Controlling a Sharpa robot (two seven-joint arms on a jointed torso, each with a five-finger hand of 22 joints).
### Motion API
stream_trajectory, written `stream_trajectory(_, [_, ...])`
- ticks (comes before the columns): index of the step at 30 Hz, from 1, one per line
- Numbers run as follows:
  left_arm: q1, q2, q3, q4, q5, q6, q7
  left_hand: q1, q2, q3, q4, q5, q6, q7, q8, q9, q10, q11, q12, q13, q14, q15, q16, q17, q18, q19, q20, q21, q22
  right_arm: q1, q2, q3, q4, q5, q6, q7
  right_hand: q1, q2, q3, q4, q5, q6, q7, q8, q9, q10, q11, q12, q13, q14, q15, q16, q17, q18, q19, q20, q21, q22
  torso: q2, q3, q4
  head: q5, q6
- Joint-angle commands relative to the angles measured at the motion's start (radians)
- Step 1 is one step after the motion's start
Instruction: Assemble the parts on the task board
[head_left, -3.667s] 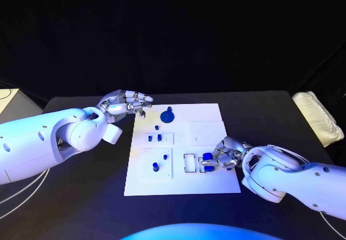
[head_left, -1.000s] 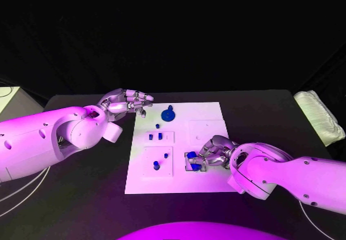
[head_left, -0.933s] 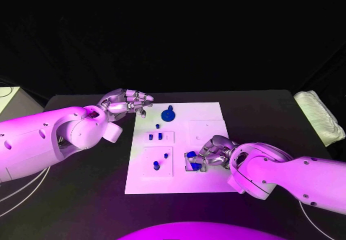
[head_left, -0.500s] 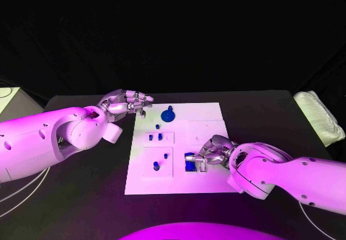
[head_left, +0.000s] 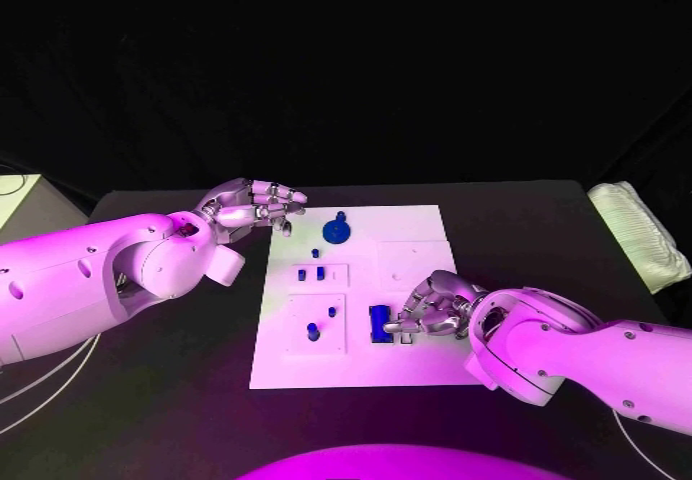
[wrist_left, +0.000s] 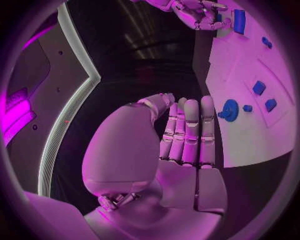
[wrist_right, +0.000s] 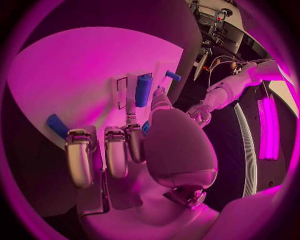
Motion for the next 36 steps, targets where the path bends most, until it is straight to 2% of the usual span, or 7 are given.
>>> stream_trajectory(1, [0.000,0.001,0.001,0.001,-0.001,0.017,0.005,0.003,0.008,-0.003,0.002,0.006,-0.006,-0.003,0.004,0.001,-0.007,0.000,0.005,-0.001,-0.002,0.005,-0.007,0.000,0.014,0.004,0.003,-0.006,-0.001,-0.002,-0.004,0.000,0.007,-0.027,0.035,0.048,0.019,-0.008,0.019,0.003,-0.001,0.017,-0.005,0.020,0.012,0.017,-0.013,0.001,0.143,0.106,-0.012,0.006,0.263,-0.007,0.105,-0.005,0.007,0.263,0.000,-0.0007,-0.0009,0.000,-0.002])
stream_trajectory(2, [0.000,0.001,0.001,0.001,-0.001,0.017,0.005,0.003,0.008,-0.003,0.002,0.006,-0.006,-0.003,0.004,0.001,-0.007,0.000,0.005,-0.001,-0.002,0.005,-0.007,0.000,0.014,0.004,0.003,-0.006,-0.001,-0.003,-0.005,0.000,0.008,-0.030,0.041,0.048,0.034,-0.019,0.035,0.002,-0.001,0.026,-0.012,0.038,0.026,0.021,-0.019,0.006,0.148,0.106,-0.017,0.006,0.263,-0.007,0.105,-0.009,0.007,0.263,0.000,-0.0009,-0.0007,0.000,-0.002])
stream_trajectory(5, [0.000,0.002,0.001,0.000,-0.001,0.018,0.005,0.003,0.008,-0.003,0.002,0.006,-0.006,-0.003,0.004,0.001,-0.007,0.000,0.005,-0.001,-0.002,0.005,-0.007,0.000,0.014,0.004,0.003,-0.006,-0.001,-0.007,-0.005,0.000,0.007,-0.044,0.053,0.045,0.049,-0.030,0.049,0.001,-0.001,0.023,-0.015,0.051,0.038,0.023,-0.022,0.010,0.152,0.106,-0.020,0.006,0.263,-0.007,0.105,-0.012,0.007,0.263,0.000,-0.0011,-0.0003,-0.001,-0.003])
stream_trajectory(13, [0.000,0.003,0.001,-0.001,-0.001,0.019,0.004,0.003,0.008,-0.003,0.002,0.006,-0.006,-0.003,0.004,0.001,-0.007,0.000,0.005,-0.001,-0.002,0.005,-0.007,0.000,0.014,0.004,0.003,-0.006,-0.001,-0.019,0.012,-0.001,-0.004,-0.081,0.049,0.023,0.050,-0.033,0.060,0.004,-0.001,0.027,-0.018,0.066,0.050,0.036,-0.025,0.031,0.169,0.106,-0.022,0.006,0.263,-0.007,0.105,-0.015,0.007,0.263,0.000,-0.0014,0.0004,-0.001,-0.003])
stream_trajectory(21, [0.000,0.003,0.001,0.000,-0.001,0.020,0.003,0.003,0.008,-0.003,0.002,0.006,-0.006,-0.003,0.004,0.001,-0.007,0.000,0.005,-0.001,-0.002,0.005,-0.007,0.000,0.014,0.004,0.003,-0.006,-0.001,-0.029,0.035,-0.001,-0.024,-0.117,0.027,-0.009,0.026,-0.010,0.079,0.006,-0.002,0.027,-0.025,0.085,0.067,0.045,-0.031,0.043,0.179,0.106,-0.028,0.006,0.263,-0.007,0.105,-0.020,0.007,0.263,0.002,-0.0009,0.0020,0.000,-0.005])
stream_trajectory(23, [0.000,0.002,0.001,0.000,-0.001,0.019,0.002,0.003,0.008,-0.003,0.002,0.006,-0.006,-0.003,0.004,0.001,-0.007,0.000,0.005,-0.001,-0.002,0.005,-0.007,0.000,0.014,0.004,0.003,-0.006,-0.001,-0.030,0.037,-0.001,-0.029,-0.120,0.023,-0.014,0.013,0.004,0.085,0.005,-0.002,0.026,-0.027,0.090,0.072,0.047,-0.033,0.046,0.182,0.106,-0.029,0.006,0.263,-0.007,0.105,-0.022,0.007,0.263,0.002,-0.0011,0.0021,0.001,-0.005])
stream_trajectory(36, [0.000,0.000,0.001,0.000,-0.002,0.017,0.001,0.004,0.010,-0.002,0.002,0.006,-0.006,-0.003,0.005,0.001,-0.008,0.000,0.007,-0.002,-0.002,0.005,-0.008,0.000,0.014,0.004,0.003,-0.007,-0.002,-0.032,0.043,-0.001,-0.040,-0.117,0.036,-0.011,0.002,0.017,0.090,0.005,-0.002,0.023,-0.029,0.095,0.076,0.048,-0.034,0.047,0.184,0.106,-0.031,0.006,0.263,-0.007,0.105,-0.023,0.007,0.263,-0.001,-0.0017,-0.0006,0.005,-0.006])
